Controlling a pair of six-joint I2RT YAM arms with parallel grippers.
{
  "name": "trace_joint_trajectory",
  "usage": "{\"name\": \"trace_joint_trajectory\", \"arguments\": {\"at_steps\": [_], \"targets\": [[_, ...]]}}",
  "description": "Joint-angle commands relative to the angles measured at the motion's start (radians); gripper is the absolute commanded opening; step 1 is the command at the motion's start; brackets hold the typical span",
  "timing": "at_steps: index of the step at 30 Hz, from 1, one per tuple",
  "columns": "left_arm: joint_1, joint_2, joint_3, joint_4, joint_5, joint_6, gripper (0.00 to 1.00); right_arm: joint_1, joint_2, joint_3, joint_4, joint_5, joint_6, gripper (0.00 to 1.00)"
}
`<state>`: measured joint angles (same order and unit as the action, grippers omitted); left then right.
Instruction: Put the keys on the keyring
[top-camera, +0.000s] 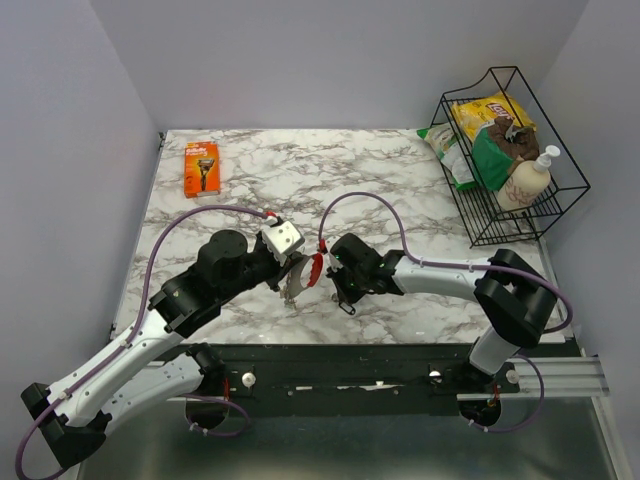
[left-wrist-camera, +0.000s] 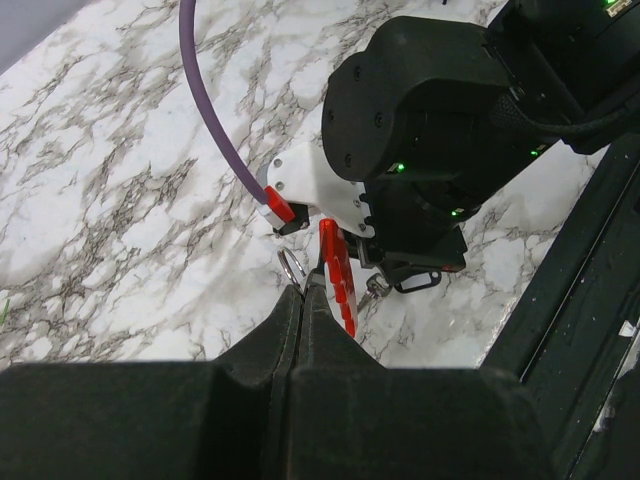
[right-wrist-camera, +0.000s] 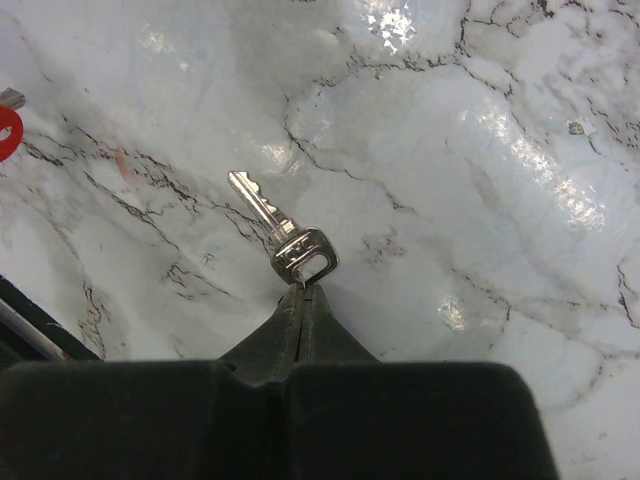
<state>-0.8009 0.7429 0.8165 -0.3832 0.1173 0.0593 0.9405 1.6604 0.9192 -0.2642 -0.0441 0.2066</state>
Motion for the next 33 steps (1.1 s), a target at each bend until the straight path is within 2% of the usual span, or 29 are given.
{"name": "trace_joint_trajectory", "arguments": {"at_steps": [1,10,16,28,33], "targets": [[-0.001,-0.013,0.006,0.03,0.012,0.005,0.0,0.0,-0.002,-0.011,0.01,0.01,-0.001,0.01],[-0.001,-0.033,0.009,0.006,0.004,0.022,0.0,-0.005,-0.134,-0.006,0.008,0.113,-0.052,0.0],[-0.001,-0.05,0.003,-0.028,0.005,0.065,0.0,-0.008,-0.278,-0.009,-0.02,0.119,-0.096,0.0],[-0.001,-0.051,-0.013,-0.051,0.073,0.129,0.0,-0.009,-0.537,-0.028,-0.01,-0.079,-0.245,0.0],[-0.001,-0.04,-0.01,-0.072,0.102,0.169,0.0,-0.008,-0.6,-0.013,0.005,-0.267,-0.269,0.0]]}}
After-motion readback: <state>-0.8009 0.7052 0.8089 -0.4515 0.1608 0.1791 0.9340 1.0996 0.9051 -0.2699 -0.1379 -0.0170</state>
